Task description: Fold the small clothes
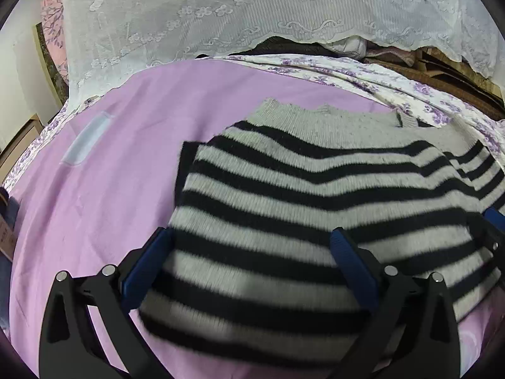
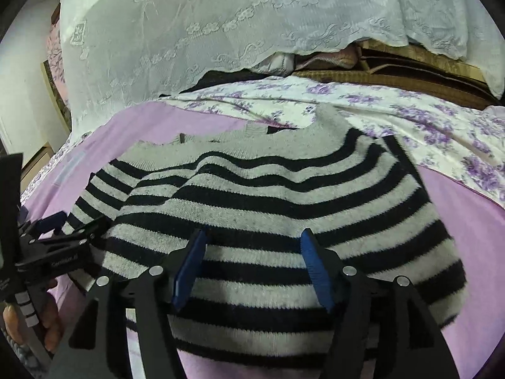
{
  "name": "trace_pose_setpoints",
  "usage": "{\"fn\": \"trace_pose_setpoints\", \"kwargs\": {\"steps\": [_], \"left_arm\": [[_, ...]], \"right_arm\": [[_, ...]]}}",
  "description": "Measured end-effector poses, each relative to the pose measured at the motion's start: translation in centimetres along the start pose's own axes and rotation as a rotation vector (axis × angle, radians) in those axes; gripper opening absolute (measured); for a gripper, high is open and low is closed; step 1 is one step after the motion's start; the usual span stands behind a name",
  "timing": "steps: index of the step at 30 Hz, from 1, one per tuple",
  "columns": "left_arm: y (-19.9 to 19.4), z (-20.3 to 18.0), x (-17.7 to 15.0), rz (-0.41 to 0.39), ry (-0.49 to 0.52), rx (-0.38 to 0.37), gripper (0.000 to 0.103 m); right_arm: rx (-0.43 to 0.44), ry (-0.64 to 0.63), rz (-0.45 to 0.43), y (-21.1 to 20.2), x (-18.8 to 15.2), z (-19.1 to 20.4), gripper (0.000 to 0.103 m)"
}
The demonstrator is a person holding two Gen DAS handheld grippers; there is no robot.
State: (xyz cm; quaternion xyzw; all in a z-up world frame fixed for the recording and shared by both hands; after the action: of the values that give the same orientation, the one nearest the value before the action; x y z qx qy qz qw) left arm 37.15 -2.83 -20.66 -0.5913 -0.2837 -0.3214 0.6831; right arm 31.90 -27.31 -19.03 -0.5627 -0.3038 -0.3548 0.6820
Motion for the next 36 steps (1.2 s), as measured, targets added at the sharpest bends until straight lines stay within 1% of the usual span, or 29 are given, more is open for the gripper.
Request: {"fn": "trace_pose_setpoints", "kwargs": {"steps": [5,9,11,12,14,16,20,24,27,31,36], "left_arm": [[-2.3,0.2,-1.0,-0.033,0.001,0.007,0.098],[-3.7,0.5,-1.7,-0.044,-0.013,-0.001,0.098],[-4.4,0.7,-2.1,-0.048,-0.02,-0.007,0.098],[-4.6,0.7,-2.2,-0.049,-0.02,-0.009,0.098],[-5.0,0.7,-2.5,-0.05,-0.018,-0.012,0.098],[-5.0,0.7,-2.8,-0.042,-0.015,-0.013,0.098],[-3.8,0.7,-3.5,0.019,-0.013,-0.013,0.099],[-4.6,1.0,-3.6,0.001,-0.027,-0.012,0.099],[-5.7,1.4,-3.7,-0.03,-0.04,-0.01,0.099],[-6.9,1.5,-3.7,-0.058,-0.049,-0.021,0.099],[-8.2,1.1,-3.3,-0.099,-0.043,-0.031,0.099]], "right_arm": [[-0.025,0.029,-0.05,-1.9,-0.3,-0.6,0.064],[-0.036,0.045,-0.057,-3.3,-1.1,-0.8,0.064],[-0.043,0.05,-0.051,-3.9,-1.6,-0.8,0.067],[-0.046,0.054,-0.045,-4.1,-1.8,-0.9,0.07],[-0.047,0.062,-0.019,-4.2,-2.4,-1.0,0.074],[-0.048,0.059,0.014,-4.1,-3.0,-0.9,0.078],[-0.055,0.053,0.015,-4.5,-3.3,-0.8,0.078],[-0.055,0.101,-0.043,-6.3,-3.5,-1.5,0.078],[-0.073,0.164,-0.074,-7.6,-3.8,-2.7,0.078],[-0.072,0.247,-0.086,-9.0,-4.5,-4.1,0.078],[-0.064,0.278,-0.089,-10.3,-5.2,-4.5,0.078]]}}
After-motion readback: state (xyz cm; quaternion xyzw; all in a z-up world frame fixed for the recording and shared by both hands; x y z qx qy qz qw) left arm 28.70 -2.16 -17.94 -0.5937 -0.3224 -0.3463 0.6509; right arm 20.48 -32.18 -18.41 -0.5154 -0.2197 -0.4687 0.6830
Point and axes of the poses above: each gripper's, at about its wrist camera, not at the fingertips, and y roughly the way its jaws point, z to its left, x to its top, the point moved 4 cm from there along y, roughly the way its jaws point, and after that the axes turned 8 degrees about -z, right-handed, at the moved point
